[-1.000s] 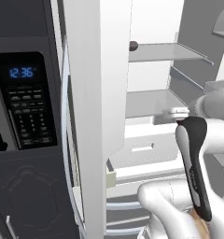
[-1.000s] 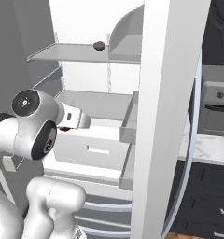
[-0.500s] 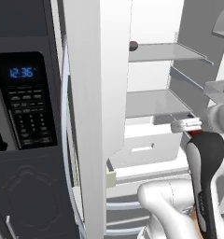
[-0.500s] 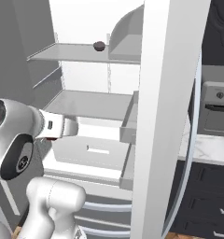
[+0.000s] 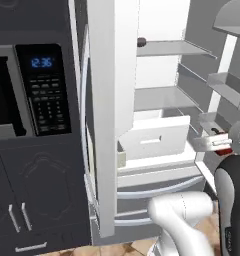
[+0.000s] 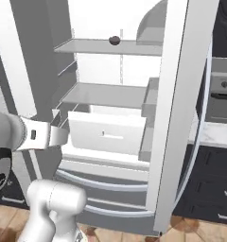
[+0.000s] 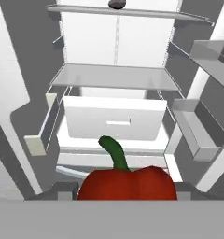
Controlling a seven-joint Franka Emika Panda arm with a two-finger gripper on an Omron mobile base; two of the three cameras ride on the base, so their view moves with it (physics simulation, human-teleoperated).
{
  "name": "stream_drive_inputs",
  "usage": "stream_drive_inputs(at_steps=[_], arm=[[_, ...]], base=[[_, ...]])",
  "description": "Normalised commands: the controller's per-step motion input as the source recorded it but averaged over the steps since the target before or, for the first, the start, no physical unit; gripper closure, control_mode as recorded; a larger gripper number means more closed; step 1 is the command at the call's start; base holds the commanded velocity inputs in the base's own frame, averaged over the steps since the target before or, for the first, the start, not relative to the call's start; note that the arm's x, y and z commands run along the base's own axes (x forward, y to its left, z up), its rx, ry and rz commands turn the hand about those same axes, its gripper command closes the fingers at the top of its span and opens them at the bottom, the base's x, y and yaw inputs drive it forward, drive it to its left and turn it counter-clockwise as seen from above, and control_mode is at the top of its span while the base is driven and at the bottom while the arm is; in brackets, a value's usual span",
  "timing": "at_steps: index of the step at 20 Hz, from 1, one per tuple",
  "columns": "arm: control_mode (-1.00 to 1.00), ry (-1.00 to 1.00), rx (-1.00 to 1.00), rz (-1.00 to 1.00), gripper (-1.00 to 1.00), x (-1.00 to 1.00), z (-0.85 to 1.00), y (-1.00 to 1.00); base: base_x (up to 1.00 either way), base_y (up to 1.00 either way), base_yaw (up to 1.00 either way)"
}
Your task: Place the cold items (eggplant and bell pepper) from the fridge in one tupperware on the dining counter. Place the warm items (hot dog and kebab skewer) in the stove area in another tupperware.
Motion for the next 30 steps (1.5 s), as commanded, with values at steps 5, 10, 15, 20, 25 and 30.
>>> stream_drive_inputs(at_steps=[5, 10, 15, 20, 25, 30], arm=[[1.0, 0.0, 0.0, 0.0, 1.0, 0.0, 0.0, 0.0], [1.0, 0.0, 0.0, 0.0, 1.0, 0.0, 0.0, 0.0], [1.0, 0.0, 0.0, 0.0, 1.0, 0.0, 0.0, 0.0], [1.0, 0.0, 0.0, 0.0, 1.0, 0.0, 0.0, 0.0], [1.0, 0.0, 0.0, 0.0, 1.0, 0.0, 0.0, 0.0], [1.0, 0.0, 0.0, 0.0, 1.0, 0.0, 0.0, 0.0]], base=[[-0.78, 0.62, -0.09], [-0.71, 0.26, -0.4], [-0.72, 0.06, -0.75], [-0.67, 0.16, -0.81], [-0.68, 0.15, -0.81], [-0.7, 0.13, -0.79]])
